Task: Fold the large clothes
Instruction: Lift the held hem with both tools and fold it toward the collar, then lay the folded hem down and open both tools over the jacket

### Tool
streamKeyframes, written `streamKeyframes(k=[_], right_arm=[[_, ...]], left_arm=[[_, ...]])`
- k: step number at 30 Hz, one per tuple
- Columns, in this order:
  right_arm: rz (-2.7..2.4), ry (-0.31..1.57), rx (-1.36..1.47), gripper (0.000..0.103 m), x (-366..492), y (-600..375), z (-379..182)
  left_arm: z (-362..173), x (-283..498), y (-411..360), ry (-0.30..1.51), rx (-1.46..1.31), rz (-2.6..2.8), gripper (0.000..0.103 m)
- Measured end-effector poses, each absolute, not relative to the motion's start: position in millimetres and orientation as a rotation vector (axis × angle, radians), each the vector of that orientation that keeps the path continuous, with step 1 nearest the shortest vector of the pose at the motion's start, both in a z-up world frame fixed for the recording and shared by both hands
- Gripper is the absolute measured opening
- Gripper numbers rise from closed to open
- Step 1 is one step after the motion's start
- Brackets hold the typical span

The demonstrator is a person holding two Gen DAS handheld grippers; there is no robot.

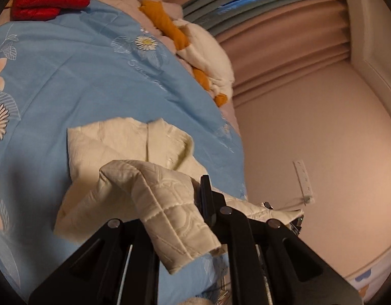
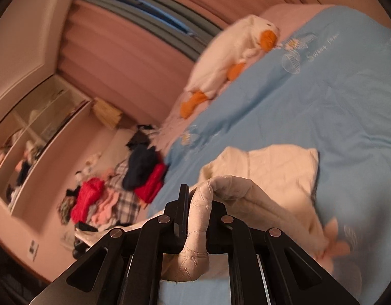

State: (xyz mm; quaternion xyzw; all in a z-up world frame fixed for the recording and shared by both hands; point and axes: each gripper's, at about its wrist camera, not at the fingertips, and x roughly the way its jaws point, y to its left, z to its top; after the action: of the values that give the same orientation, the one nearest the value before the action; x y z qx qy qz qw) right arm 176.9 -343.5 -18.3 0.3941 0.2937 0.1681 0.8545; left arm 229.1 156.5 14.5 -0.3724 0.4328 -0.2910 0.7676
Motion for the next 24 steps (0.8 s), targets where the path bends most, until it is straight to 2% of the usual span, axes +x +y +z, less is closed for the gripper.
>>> streamKeyframes(k=[12,13,16,18,19,20,21,22,23,24], right_arm=[[0.163,0.827,0.982,0.010,287,-372,-102],[0.150,0.844,0.984,0.010,291,-373,-107],[0.090,0.928,1.034,0.011,300,-377,-127],[0.080,0.965,1.080,0.016,304,-380,-135],[0.083,0.972,1.091,0.021,306,-382,-134],[0.092,0.976,1.112,0.029,306,-383,-134],[0.117,0.957,1.165,0.035,304,-387,-133],[0.138,0.934,1.213,0.051,303,-391,-132],[0.153,0.910,1.255,0.064,301,-395,-131],[0.159,0.866,1.298,0.067,296,-402,-127]], left_arm=[[-87,363,152,1.164,-0.930,-0.416,0.009],[-94,368,151,1.181,-0.944,-0.402,0.010],[-122,383,156,1.256,-1.050,-0.363,0.029],[-128,388,160,1.267,-1.103,-0.347,0.037],[-129,390,162,1.267,-1.124,-0.347,0.045],[-129,391,166,1.254,-1.160,-0.353,0.056],[-125,392,169,1.239,-1.177,-0.352,0.061],[-122,394,171,1.218,-1.185,-0.342,0.067],[-117,395,176,1.192,-1.180,-0.325,0.070],[-110,395,183,1.164,-1.168,-0.298,0.071]])
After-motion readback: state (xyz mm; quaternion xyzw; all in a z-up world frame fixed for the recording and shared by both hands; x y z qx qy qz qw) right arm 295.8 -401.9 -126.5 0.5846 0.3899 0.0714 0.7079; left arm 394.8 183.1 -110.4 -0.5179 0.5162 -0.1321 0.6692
